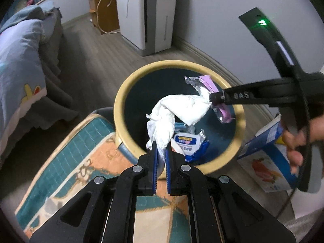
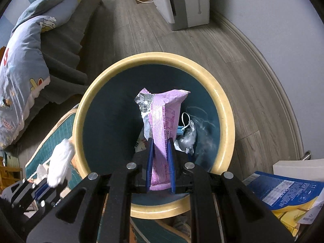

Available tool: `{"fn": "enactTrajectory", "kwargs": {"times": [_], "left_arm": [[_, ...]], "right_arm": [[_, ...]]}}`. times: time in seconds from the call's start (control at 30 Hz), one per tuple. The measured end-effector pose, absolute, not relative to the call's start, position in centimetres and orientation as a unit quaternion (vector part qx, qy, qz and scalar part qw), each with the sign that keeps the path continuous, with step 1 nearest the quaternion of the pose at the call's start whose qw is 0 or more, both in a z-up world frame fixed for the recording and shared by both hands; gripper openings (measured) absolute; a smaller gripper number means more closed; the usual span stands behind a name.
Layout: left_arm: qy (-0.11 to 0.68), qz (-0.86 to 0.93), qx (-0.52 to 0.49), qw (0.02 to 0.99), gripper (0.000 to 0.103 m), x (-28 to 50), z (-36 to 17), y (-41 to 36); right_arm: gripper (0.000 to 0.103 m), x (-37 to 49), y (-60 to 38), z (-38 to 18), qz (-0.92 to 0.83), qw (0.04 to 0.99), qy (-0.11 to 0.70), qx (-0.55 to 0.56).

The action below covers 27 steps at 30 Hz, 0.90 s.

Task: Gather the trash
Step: 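Carry the wrapper and tissue over the bin and open both grippers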

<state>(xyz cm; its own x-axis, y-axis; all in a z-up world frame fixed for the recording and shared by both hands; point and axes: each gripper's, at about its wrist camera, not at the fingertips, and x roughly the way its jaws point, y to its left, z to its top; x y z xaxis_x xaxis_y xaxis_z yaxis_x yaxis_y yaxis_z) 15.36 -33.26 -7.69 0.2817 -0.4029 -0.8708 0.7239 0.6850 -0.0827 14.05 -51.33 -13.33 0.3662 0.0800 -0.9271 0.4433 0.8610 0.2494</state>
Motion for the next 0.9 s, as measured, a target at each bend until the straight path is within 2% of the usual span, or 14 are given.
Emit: {"fn": "enactTrajectory", "kwargs": {"times": [0.17, 0.23, 0.33, 0.4, 0.5, 0.57, 0.67, 0.73, 0.8, 0.9], "left_arm": [[0.484, -0.357, 0.154, 0.784, 0.008, 16.3, -8.1, -33.8], [0.483, -0.358, 0.15, 0.785, 0.011, 16.3, -8.1, -33.8], [0.482, -0.355, 0.153, 0.786, 0.019, 16.4, -8.3, -33.7], [0.483, -0.353, 0.15, 0.787, 0.036, 16.4, -8.3, -33.5], [0.477, -0.349, 0.148, 0.793, 0.047, 16.2, -8.1, -33.0], [0.473, -0.348, 0.141, 0.797, 0.054, 16.0, -7.6, -32.4], [0.459, -0.337, 0.137, 0.811, 0.07, 15.8, -6.7, -31.3], [0.45, -0.328, 0.139, 0.819, 0.076, 15.6, -6.2, -30.6], [0.442, -0.315, 0.142, 0.828, 0.079, 15.4, -5.6, -29.7], [0.436, -0.296, 0.145, 0.837, 0.081, 15.0, -4.8, -28.3]], "right_arm": [[0.013, 14.1, -51.4, -13.3, -0.112, 0.793, 0.55, 0.239], [0.013, 13.9, -51.7, -13.4, -0.113, 0.791, 0.548, 0.245], [0.014, 13.8, -52.3, -13.5, -0.114, 0.788, 0.547, 0.26], [0.014, 13.7, -52.4, -13.6, -0.111, 0.786, 0.546, 0.267], [0.017, 13.8, -52.1, -13.5, -0.107, 0.786, 0.55, 0.26], [0.022, 13.8, -51.8, -13.4, -0.105, 0.787, 0.552, 0.255], [0.039, 13.9, -51.2, -13.0, -0.104, 0.793, 0.552, 0.236], [0.064, 14.0, -50.8, -12.6, -0.103, 0.798, 0.55, 0.223], [0.068, 14.0, -50.3, -12.2, -0.1, 0.802, 0.55, 0.209], [0.068, 14.0, -49.8, -11.3, -0.106, 0.805, 0.551, 0.189]]}}
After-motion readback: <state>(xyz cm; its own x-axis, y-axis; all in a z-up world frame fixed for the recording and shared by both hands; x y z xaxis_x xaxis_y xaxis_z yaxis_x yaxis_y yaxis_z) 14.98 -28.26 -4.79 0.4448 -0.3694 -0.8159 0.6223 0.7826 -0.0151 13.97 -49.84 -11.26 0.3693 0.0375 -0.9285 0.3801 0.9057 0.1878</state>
